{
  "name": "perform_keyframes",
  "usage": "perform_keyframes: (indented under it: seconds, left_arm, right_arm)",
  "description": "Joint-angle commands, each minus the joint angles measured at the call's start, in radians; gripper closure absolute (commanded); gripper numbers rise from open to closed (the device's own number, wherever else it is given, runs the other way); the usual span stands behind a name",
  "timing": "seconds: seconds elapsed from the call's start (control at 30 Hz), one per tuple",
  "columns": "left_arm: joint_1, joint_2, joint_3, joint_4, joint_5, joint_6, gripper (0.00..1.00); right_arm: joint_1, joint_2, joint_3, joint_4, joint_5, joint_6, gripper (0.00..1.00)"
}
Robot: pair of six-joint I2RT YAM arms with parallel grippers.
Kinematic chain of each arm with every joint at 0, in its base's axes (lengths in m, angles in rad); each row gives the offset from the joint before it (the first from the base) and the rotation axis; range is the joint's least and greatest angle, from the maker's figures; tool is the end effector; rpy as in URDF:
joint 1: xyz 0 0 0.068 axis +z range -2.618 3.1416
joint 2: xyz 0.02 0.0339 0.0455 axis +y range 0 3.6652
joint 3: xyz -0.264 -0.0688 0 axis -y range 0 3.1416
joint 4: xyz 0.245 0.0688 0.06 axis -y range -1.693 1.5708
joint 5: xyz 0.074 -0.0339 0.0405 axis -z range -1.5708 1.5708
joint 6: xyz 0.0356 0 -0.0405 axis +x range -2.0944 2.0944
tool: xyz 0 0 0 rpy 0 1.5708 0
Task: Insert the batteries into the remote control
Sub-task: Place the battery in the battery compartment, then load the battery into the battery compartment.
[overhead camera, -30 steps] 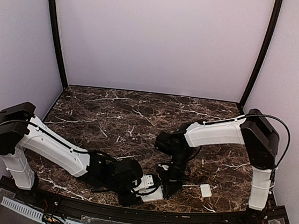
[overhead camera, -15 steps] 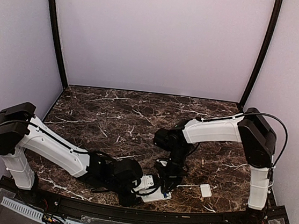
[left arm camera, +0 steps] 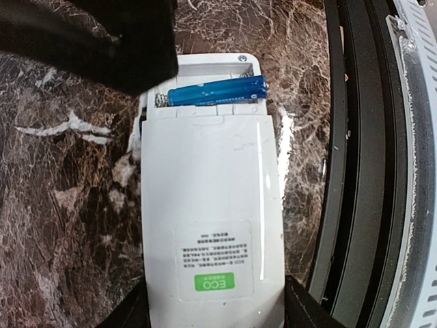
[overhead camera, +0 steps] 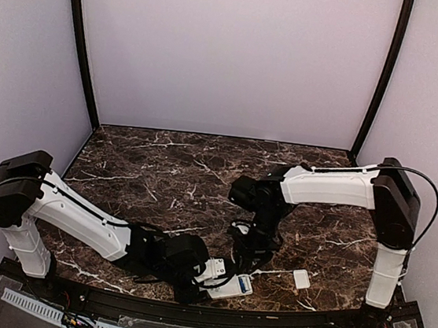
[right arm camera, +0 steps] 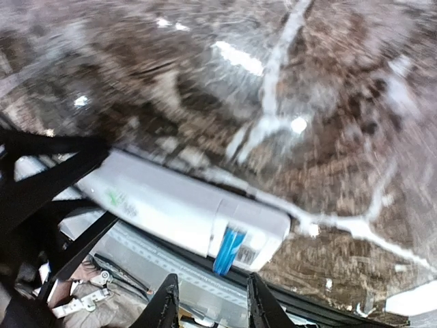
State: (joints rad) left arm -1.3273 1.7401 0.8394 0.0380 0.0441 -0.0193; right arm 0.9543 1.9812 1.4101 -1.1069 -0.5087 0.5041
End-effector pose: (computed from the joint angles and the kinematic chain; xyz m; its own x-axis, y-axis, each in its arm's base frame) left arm 0.0792 -0.3254 0.1357 -0.2019 0.7329 -0.6496 0.9728 0.2272 -0.0460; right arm 0.1897 0.2977 0.1691 -0.8330 -0.4459 0.3276 -0.3199 0.8712 0.3723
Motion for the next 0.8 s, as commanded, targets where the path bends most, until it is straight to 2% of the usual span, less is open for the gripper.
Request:
perform_keyframes:
  seconds: [0.0,0.13,0.27,0.37,0.53,0.67,0.77]
  left_arm:
    - [-0.015,0.023,-0.054,-0.082,0.074,0.001,0.63]
    - [-0.015,0.014,-0.06,-0.098,0.089,0.027,0.54]
    - [-0.014,0.014,-0.054,-0.109,0.096,0.054,0.44]
    - [-0.013,0.017,-0.05,-0.116,0.1,0.064,0.36]
    - [-0.005,0.034,-0.029,-0.138,0.119,0.071,0.33]
    - [0.001,0.032,-0.034,-0.122,0.112,0.075,0.29]
    - [0.006,0.033,-0.04,-0.101,0.108,0.07,0.27]
  right_arm:
    - [-0.003,-0.155,-0.059,0.039,0.006,-0.008,0.68]
    - [-0.002,-0.315,-0.163,0.199,0.01,-0.053,0.68]
    - [-0.002,-0.484,-0.305,0.427,0.043,-0.157,0.63]
    - [0.0,-0.611,-0.405,0.574,0.023,-0.338,0.6]
    - [0.002,-0.798,-0.565,0.722,-0.069,-0.764,0.53]
    - [0.018,-0.857,-0.666,0.761,-0.102,-1.037,0.53]
    - [0.031,-0.84,-0.699,0.75,-0.093,-1.14,0.54]
